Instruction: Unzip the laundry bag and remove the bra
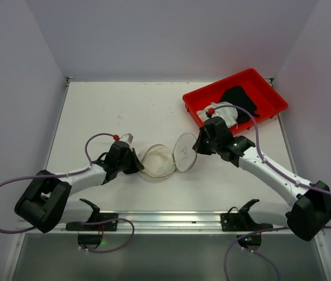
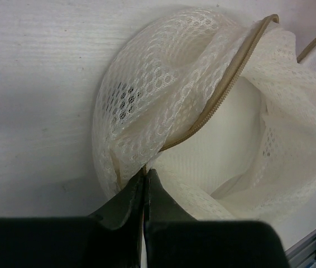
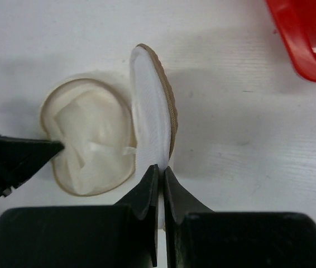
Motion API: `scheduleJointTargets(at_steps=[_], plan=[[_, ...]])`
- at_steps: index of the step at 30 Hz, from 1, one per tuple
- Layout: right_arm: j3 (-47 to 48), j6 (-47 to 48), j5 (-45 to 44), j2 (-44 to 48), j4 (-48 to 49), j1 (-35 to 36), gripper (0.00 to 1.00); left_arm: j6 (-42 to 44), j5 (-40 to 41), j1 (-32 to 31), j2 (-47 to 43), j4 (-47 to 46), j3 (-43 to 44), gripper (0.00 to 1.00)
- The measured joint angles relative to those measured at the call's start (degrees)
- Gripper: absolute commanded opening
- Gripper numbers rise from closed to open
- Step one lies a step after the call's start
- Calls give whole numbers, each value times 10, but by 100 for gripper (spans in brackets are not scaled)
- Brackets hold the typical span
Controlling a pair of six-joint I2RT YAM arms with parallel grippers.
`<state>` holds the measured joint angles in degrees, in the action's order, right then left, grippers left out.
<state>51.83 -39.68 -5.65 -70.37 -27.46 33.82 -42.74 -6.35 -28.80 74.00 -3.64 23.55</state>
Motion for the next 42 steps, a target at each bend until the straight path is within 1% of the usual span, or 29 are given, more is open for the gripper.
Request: scheduleJointTargets(at_steps=[5,10,17,23,28,32,34,35,36,37,38,41,42], plan=[[38,29,14,8,1,54,0,-3,-7,-14,13,-24,0,0],[57,40,84,-6,30,83,0,-15,-11,-30,24,-43,0,0],[115,46,163,-123,83,130,1,-32,-14,-47,29,-61,-2,0],[131,40,234,-235,137,147,10,-43,-14,-47,19,-70,-18,0],[131,38,263,-293,163,155,12,-49,-13,-48,9,-75,-29,0],[127,39,271,-318,171,159,24,-49,-10,-48,2,-75,-33,0],[119,39,277,-325,174,159,28,-50,-9,-48,-1,-75,-35,0],[114,39,278,-327,175,159,33,-50,-8,-48,-3,-74,-36,1],[111,38,278,-329,175,159,38,-50,-7,-48,-5,-73,-36,4],[109,37,278,-332,175,159,42,-49,-5,-48,-7,-70,-36,10],[108,37,281,-336,175,159,48,-49,-2,-48,-10,-66,-36,12],[108,36,294,-340,177,159,57,-51,9,-48,-26,-48,-37,22],[108,35,296,-340,178,159,57,-52,13,-48,-34,-40,-37,24]])
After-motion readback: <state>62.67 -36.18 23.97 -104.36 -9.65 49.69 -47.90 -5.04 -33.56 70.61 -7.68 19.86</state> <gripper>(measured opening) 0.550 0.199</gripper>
